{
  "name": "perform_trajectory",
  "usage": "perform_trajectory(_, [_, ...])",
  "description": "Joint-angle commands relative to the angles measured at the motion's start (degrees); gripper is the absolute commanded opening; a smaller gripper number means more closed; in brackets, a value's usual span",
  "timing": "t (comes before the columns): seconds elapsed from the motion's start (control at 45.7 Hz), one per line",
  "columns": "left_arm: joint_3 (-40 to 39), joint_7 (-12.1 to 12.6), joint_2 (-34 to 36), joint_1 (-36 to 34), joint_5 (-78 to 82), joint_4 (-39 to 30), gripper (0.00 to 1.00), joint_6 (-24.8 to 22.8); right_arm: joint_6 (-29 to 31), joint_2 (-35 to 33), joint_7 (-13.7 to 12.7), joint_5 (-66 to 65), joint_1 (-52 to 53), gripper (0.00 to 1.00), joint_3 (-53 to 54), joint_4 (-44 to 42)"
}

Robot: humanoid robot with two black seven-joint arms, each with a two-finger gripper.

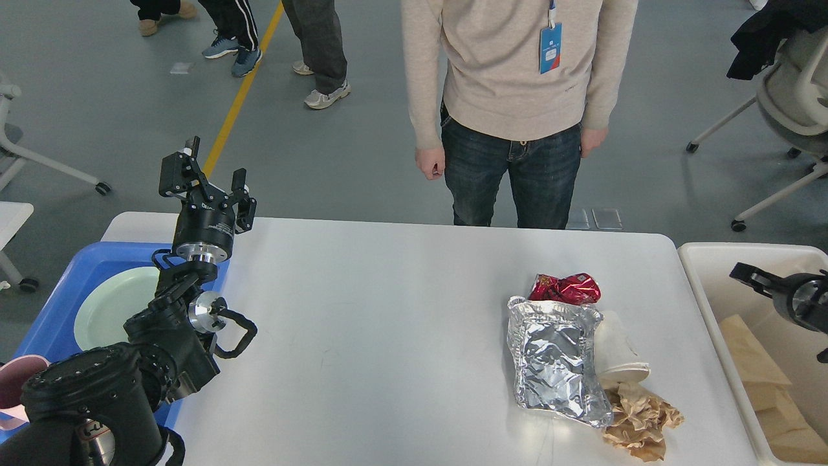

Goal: Tidy desktop
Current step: 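Lift the paper bag and drop it into the white bin, then move the right gripper down and grasp the crumpled foil wrapper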

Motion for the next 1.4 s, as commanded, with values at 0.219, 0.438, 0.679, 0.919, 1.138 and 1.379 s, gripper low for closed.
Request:
perform_trajectory(0.219, [0.04, -0.03, 0.00, 0.00, 0.01, 0.00, 0.97, 0.05, 9.87, 7.43, -0.27, -0.89, 34.29, 1.00, -24.74, 20.85])
perform_trajectory(0.438, [0.04, -0.03, 0.00, 0.00, 0.01, 0.00, 0.97, 0.05, 33.34, 12.00, -0.01, -0.18, 50.65, 1.00, -25.80, 26.31])
perform_trajectory(0.679, [0.04, -0.03, 0.00, 0.00, 0.01, 0.00, 0.97, 0.05, 45.40, 16.22, -0.01, -0.10, 61.02, 1.00, -25.28, 32.63])
perform_trajectory(0.919, [0.04, -0.03, 0.00, 0.00, 0.01, 0.00, 0.97, 0.05, 43.82, 20.97, -0.01, 0.17, 57.18, 1.00, -23.26, 34.05])
perform_trajectory(1.138, [0.04, -0.03, 0.00, 0.00, 0.01, 0.00, 0.97, -0.03, 38.64, 24.04, -0.19, 0.26, 45.75, 1.00, -16.23, 33.87])
perform_trajectory(1.379, [0.04, -0.03, 0.00, 0.00, 0.01, 0.00, 0.97, 0.05, 30.46, 28.17, -0.27, 0.17, 36.78, 1.00, -14.03, 33.17])
